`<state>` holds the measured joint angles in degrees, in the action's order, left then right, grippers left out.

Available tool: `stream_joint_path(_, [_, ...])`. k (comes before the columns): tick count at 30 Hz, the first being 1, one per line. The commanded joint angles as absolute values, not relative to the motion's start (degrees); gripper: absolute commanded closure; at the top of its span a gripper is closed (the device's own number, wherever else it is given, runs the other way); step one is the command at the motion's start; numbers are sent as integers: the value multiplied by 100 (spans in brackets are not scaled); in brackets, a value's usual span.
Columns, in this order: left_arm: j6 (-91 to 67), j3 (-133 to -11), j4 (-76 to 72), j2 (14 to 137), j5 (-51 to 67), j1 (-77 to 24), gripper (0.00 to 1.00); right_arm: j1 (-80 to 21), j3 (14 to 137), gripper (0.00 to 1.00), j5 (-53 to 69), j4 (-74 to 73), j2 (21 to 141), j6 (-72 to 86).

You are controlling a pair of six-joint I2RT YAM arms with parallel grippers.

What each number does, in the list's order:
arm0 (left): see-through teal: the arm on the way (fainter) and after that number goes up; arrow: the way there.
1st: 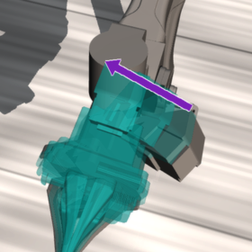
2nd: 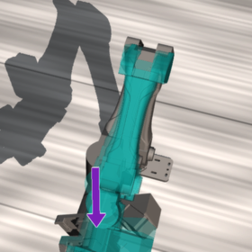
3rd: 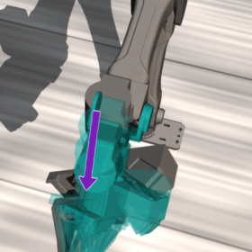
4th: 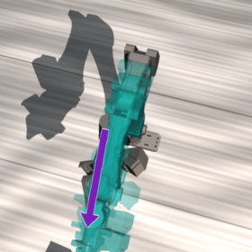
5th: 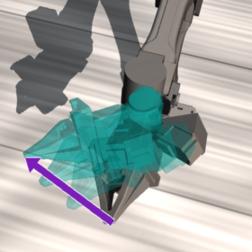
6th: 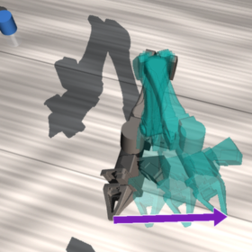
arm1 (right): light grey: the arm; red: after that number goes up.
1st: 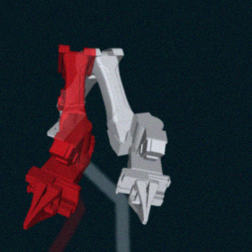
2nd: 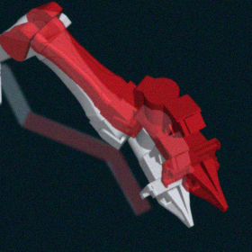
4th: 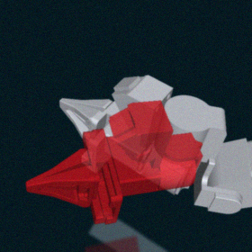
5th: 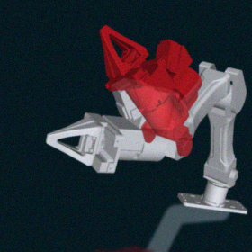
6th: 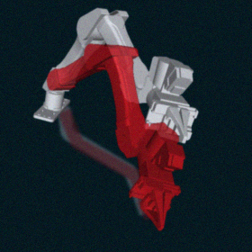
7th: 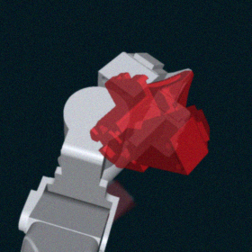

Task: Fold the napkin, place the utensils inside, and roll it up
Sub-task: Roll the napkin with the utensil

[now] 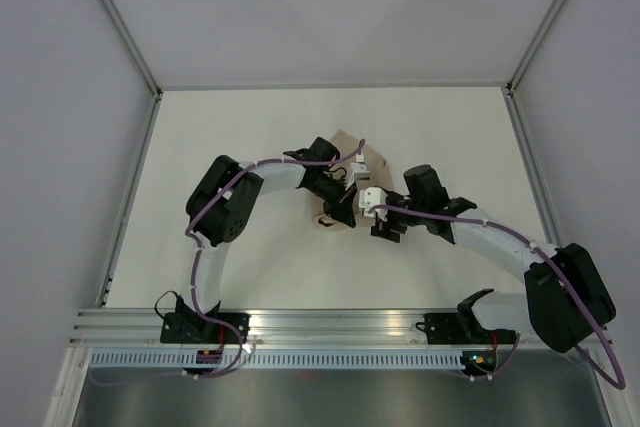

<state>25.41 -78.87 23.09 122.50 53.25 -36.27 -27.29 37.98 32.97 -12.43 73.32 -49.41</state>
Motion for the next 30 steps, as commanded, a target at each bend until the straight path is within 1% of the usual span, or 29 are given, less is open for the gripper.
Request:
stream_joint_path(1, [2487,-7954,2724,12568,5247,-3630,98,-3049,3542,29,3077,-353,7505,-5203])
stream_joint_path(5, [2452,-8016,2839,12630,5317,-3577,98,-3208,3507,28,2796,-53,7804,-5238])
stream_joint_path(9, [2452,-8016,2909,12648,5309,-3551,98,-3348,3402,29,2435,667,8033,-5212])
stream_joint_path(19, [2452,-8112,2988,12691,5361,-3525,98,-3533,3559,29,2320,677,8402,-5388])
stream_joint_path(22, [2452,-8156,3015,12718,5379,-3524,98,-3577,3717,31,2277,387,8534,-5511])
stream_joint_path(30, [2443,-8191,3023,12744,5440,-3524,98,-3586,3832,41,2197,62,8710,-5722])
